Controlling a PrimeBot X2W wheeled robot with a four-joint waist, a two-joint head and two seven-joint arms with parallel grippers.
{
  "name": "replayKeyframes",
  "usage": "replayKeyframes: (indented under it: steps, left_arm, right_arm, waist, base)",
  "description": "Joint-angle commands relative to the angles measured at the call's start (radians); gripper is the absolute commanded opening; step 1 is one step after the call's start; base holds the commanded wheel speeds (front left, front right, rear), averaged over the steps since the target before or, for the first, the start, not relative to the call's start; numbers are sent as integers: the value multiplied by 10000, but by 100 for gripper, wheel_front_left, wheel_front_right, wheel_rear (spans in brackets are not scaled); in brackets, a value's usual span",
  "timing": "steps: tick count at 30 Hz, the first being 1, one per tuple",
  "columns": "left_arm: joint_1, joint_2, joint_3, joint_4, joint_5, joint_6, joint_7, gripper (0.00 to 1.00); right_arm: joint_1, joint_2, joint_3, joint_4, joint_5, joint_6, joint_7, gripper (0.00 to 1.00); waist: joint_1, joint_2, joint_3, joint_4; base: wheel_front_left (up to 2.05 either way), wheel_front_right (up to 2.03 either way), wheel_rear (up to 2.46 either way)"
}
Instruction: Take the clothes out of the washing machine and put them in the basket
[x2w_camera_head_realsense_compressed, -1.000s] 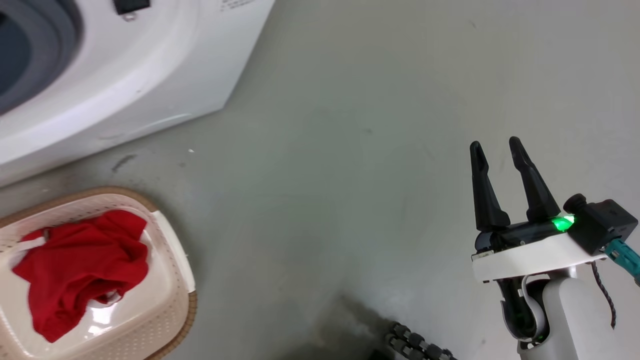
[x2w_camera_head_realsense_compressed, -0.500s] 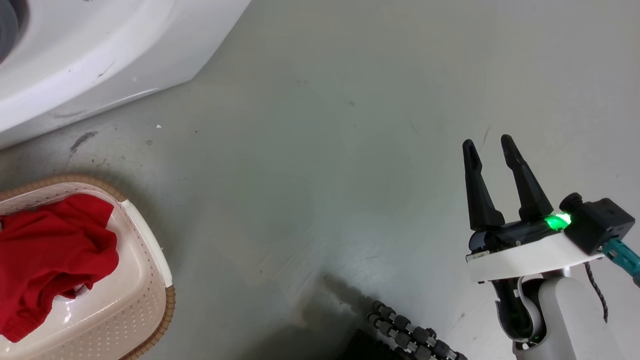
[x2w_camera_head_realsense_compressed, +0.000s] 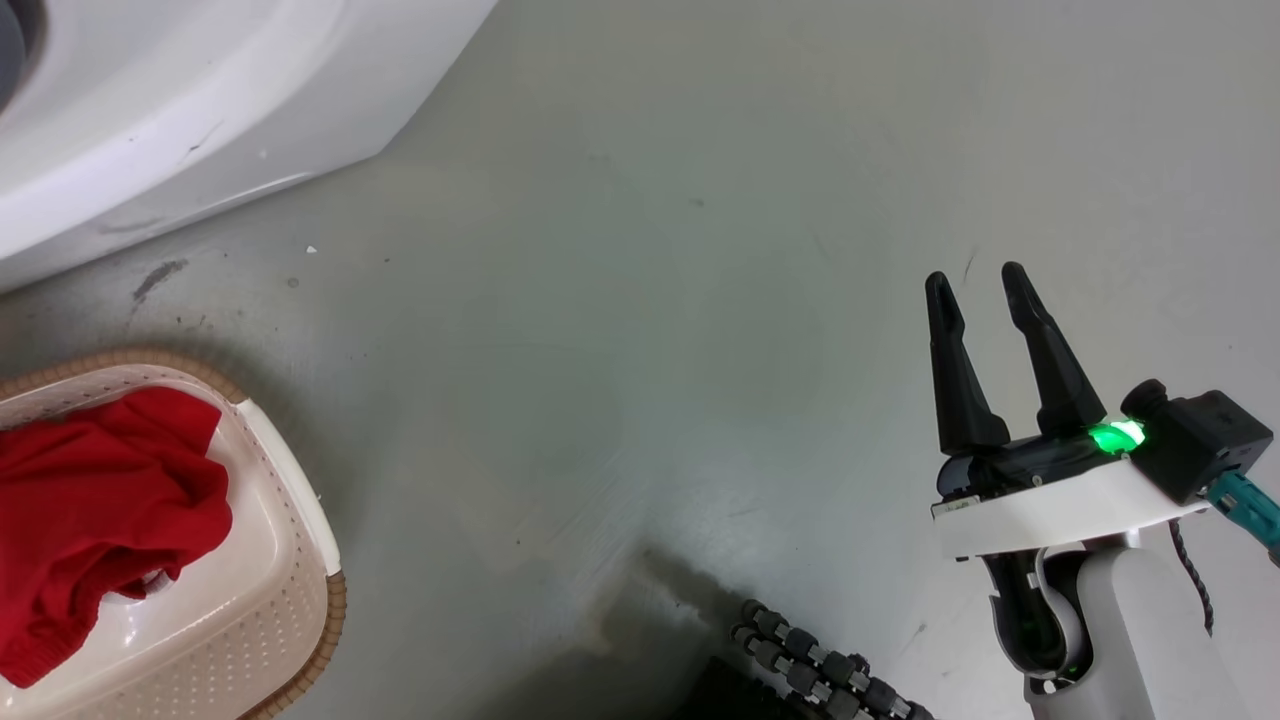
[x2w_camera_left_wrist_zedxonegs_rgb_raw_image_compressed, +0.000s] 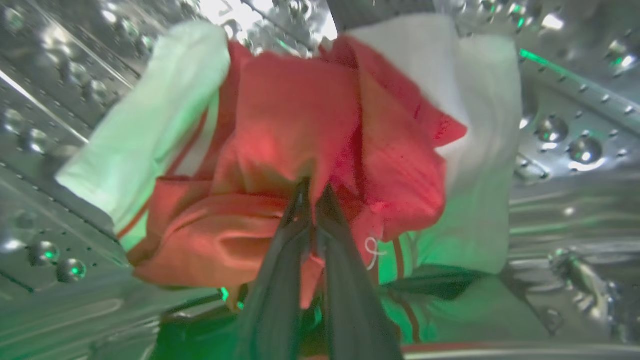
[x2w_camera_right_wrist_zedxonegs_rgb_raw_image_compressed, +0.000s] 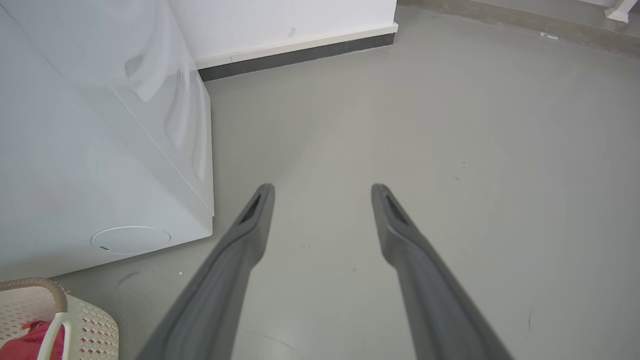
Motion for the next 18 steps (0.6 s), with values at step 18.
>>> replayKeyframes:
  steps: [18]
  left_arm:
    - [1247, -737, 493, 1790, -289, 452, -5887, 0]
  right_arm:
    - [-66, 9, -431, 235, -348, -3, -21, 100]
  waist:
    - [-1, 0, -1542, 323]
  base:
    - [0, 0, 0]
